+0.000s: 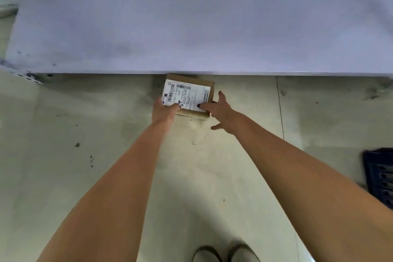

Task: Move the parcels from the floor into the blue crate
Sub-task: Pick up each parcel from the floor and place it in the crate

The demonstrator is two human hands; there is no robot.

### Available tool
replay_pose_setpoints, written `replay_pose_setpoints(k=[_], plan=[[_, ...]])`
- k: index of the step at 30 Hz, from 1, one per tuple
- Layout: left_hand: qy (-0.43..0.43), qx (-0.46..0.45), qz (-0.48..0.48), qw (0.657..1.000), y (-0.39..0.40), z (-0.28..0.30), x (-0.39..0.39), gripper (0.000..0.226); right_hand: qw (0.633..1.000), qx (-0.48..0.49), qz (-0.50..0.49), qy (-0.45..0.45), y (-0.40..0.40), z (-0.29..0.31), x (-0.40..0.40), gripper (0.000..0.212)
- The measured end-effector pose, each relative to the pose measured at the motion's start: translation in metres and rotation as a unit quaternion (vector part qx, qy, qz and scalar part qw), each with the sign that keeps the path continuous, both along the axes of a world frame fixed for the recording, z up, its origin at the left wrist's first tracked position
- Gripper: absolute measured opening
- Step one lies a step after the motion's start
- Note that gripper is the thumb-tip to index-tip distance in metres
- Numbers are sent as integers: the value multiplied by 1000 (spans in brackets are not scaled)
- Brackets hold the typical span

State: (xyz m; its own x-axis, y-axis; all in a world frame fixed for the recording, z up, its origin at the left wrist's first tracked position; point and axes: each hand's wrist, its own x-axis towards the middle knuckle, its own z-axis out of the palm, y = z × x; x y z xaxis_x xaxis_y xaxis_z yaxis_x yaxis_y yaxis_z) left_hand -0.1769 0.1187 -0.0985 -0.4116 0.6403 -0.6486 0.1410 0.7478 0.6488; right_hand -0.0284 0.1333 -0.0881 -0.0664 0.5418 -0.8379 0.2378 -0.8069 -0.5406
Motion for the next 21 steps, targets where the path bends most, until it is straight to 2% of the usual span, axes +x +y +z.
replay_pose_setpoints(k=[4, 8, 12, 17, 21], plan=[[-40, 2, 57, 998, -32, 23, 14, 46, 1000, 0, -13, 5, -15, 23, 5, 92], [-59, -33, 73, 995, -83, 98, 35, 50, 999, 4, 18, -31, -54, 104, 27, 87], [-81, -67, 71, 992, -135, 222, 73, 50, 997, -13, 40, -63, -108, 226, 64, 85], [-104, -108, 62, 987, -206, 416, 140, 46, 995, -51, 31, -84, -187, 408, 132, 87], [-103, -100, 22, 989, -248, 510, 202, 47, 995, -29, 36, -93, -229, 512, 199, 86]])
